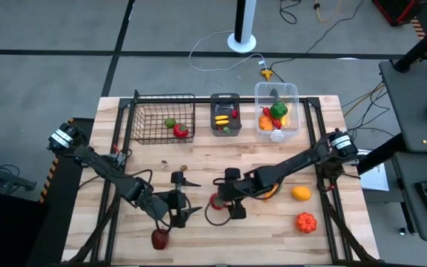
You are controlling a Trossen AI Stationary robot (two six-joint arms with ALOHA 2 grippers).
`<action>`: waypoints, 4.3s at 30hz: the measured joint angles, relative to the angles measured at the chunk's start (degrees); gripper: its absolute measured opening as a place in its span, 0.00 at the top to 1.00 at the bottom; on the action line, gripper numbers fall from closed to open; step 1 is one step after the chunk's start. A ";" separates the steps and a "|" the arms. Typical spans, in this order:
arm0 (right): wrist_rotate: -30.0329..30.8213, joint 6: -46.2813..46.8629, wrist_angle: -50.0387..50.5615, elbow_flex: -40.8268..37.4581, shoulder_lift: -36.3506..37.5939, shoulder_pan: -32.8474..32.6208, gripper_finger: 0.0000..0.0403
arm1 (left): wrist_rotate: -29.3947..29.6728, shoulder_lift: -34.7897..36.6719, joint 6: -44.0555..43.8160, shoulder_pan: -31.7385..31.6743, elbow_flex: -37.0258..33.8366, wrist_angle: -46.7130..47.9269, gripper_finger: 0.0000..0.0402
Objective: Sort produce into baskets
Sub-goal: Put the tomato into the black basket
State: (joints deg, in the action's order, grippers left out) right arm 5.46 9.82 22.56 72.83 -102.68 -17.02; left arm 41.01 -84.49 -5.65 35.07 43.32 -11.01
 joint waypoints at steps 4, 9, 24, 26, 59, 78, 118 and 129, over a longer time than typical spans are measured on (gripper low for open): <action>-1.62 -3.29 -2.68 0.03 -0.50 -0.10 0.19 | -0.02 -0.25 -0.84 -0.11 -0.12 -0.17 0.14; -1.07 -3.44 -2.66 0.03 -0.54 0.61 0.16 | -0.83 -0.66 -3.95 -0.48 -1.51 -0.13 0.14; 5.23 -14.38 -17.58 0.03 -1.79 2.06 0.13 | -1.01 -0.61 -15.99 -0.72 -14.51 -9.45 0.21; 5.33 -16.76 -20.61 0.03 -3.01 2.06 0.13 | -1.01 -0.61 -17.06 -0.69 -15.14 -9.78 0.22; 3.98 -12.59 -28.33 5.43 -13.81 5.37 0.13 | -1.71 -0.34 -19.11 -0.57 -19.76 -10.45 0.24; 9.92 -6.67 -44.35 4.01 -16.11 5.43 0.13 | 2.29 9.91 -19.83 2.41 -16.87 8.41 0.24; 2.11 4.53 -47.84 4.71 -22.72 10.32 0.13 | 2.52 -0.23 -26.21 1.92 -26.26 -11.11 0.24; 3.03 1.74 -47.96 4.71 -22.95 10.30 0.23 | 1.94 -1.86 -26.38 1.86 -26.24 -14.53 0.24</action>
State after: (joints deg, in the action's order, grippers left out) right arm 8.49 11.57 -25.40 77.54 -125.62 -6.72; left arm 42.96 -86.35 -32.03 36.93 17.08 -25.54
